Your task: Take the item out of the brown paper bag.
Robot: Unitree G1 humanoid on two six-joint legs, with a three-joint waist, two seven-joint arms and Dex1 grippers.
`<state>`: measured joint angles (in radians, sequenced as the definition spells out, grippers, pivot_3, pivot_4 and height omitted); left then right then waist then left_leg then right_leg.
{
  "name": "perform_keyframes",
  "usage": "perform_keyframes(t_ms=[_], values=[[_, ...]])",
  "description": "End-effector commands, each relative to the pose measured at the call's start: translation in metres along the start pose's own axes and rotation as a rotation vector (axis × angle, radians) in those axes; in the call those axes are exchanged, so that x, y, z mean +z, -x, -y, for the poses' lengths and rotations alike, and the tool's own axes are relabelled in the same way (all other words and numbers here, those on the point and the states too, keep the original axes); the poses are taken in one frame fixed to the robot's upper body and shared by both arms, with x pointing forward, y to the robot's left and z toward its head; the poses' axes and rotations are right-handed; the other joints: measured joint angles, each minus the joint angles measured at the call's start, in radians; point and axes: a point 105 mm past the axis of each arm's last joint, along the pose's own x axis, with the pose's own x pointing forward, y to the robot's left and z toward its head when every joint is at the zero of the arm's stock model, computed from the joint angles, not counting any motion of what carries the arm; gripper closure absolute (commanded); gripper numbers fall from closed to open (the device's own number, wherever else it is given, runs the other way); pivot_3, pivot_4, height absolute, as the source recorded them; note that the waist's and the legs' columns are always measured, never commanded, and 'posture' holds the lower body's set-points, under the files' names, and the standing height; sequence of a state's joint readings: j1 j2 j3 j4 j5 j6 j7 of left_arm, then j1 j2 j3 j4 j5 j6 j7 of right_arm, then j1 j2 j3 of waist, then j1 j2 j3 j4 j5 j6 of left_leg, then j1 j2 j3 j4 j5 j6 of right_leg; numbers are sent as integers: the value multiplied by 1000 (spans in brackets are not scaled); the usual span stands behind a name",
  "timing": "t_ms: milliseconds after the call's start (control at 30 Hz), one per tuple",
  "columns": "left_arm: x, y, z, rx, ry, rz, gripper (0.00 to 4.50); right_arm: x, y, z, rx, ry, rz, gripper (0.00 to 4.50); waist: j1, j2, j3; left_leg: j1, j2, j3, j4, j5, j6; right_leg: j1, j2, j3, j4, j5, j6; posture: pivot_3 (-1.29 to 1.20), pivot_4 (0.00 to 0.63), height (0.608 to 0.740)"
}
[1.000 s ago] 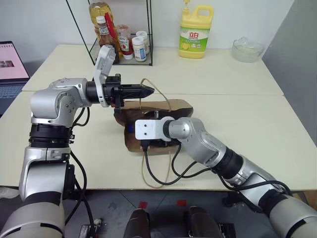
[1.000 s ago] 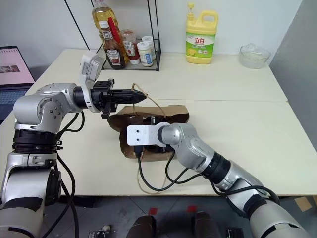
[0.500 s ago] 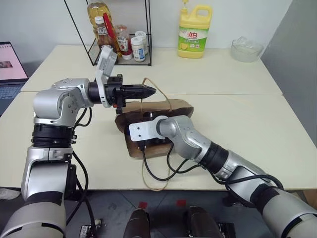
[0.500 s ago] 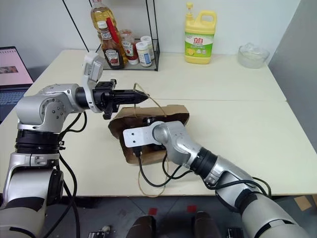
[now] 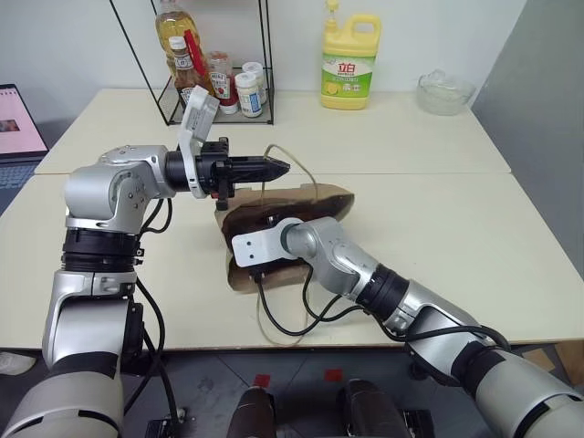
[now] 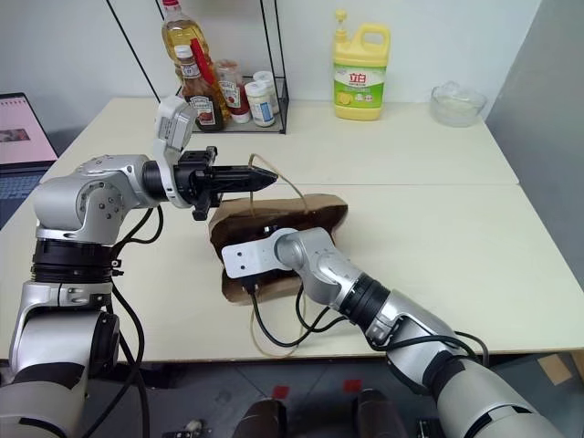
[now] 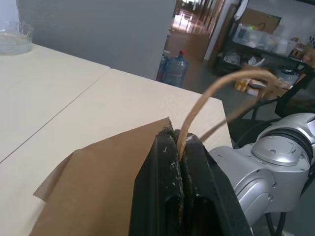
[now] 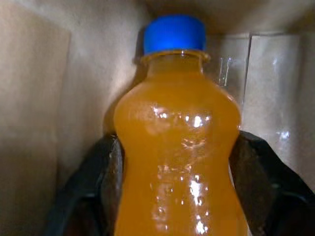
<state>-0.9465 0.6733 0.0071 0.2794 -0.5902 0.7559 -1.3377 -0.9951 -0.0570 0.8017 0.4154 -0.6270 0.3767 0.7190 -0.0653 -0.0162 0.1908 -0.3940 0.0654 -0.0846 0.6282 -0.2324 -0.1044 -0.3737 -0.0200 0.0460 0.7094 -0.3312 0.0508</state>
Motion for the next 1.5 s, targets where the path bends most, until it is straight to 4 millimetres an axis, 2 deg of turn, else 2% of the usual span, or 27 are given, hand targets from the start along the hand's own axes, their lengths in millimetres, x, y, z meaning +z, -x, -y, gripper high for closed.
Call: perform_keyframes(t_ms=[33,233,533,633,767,867,1067,1167,1333,1500], values=[[10,3,3,10,-55,9,4500,-25,-4,-25,83,-40,-59,1787,0,0,0,0,0,0,0,0,0,0,0,0,0,0,0,0,150,740],[8,7,-3,40,-56,6,4500,-14,15,-15,32,-86,35,1787,12,0,0,-2,0,0,0,0,0,0,0,-1,-2,0,0,0,150,740],[7,10,-12,76,-56,9,4500,16,59,2,-14,-99,187,1864,11,0,0,-6,0,-1,-1,0,0,-2,0,-2,-7,0,0,0,150,740],[7,9,-14,81,-58,11,4500,38,57,5,-10,-130,244,1968,8,0,0,-5,0,-2,-1,0,0,-2,0,-2,-7,0,0,0,150,740],[7,9,-15,88,-61,13,4500,49,70,7,5,-184,340,2036,6,0,0,-6,0,-2,-2,0,0,-3,0,-2,-7,0,0,0,150,740],[6,9,-16,90,-63,14,4500,51,78,8,6,-192,395,2093,8,0,0,-7,0,-1,-2,0,0,-3,0,-2,-8,0,0,0,150,740],[7,8,-18,99,-69,20,4500,48,103,34,-2,-246,505,2093,9,0,1,-7,0,-1,-1,0,0,-2,0,-2,-8,0,0,0,150,740],[7,7,-19,100,-71,21,4500,54,117,42,5,-277,589,2094,8,0,1,-7,0,-1,-3,0,0,-3,0,-2,-8,0,0,0,150,740],[7,5,-21,97,-74,22,4500,60,134,40,27,-274,674,2094,8,0,1,-8,0,-1,-4,1,-2,-4,0,-2,-11,0,0,0,150,740],[7,3,-23,97,-80,19,4500,57,154,42,17,-305,735,2094,9,0,1,-9,0,-1,-4,1,-2,-4,0,-2,-11,0,0,0,150,740]])
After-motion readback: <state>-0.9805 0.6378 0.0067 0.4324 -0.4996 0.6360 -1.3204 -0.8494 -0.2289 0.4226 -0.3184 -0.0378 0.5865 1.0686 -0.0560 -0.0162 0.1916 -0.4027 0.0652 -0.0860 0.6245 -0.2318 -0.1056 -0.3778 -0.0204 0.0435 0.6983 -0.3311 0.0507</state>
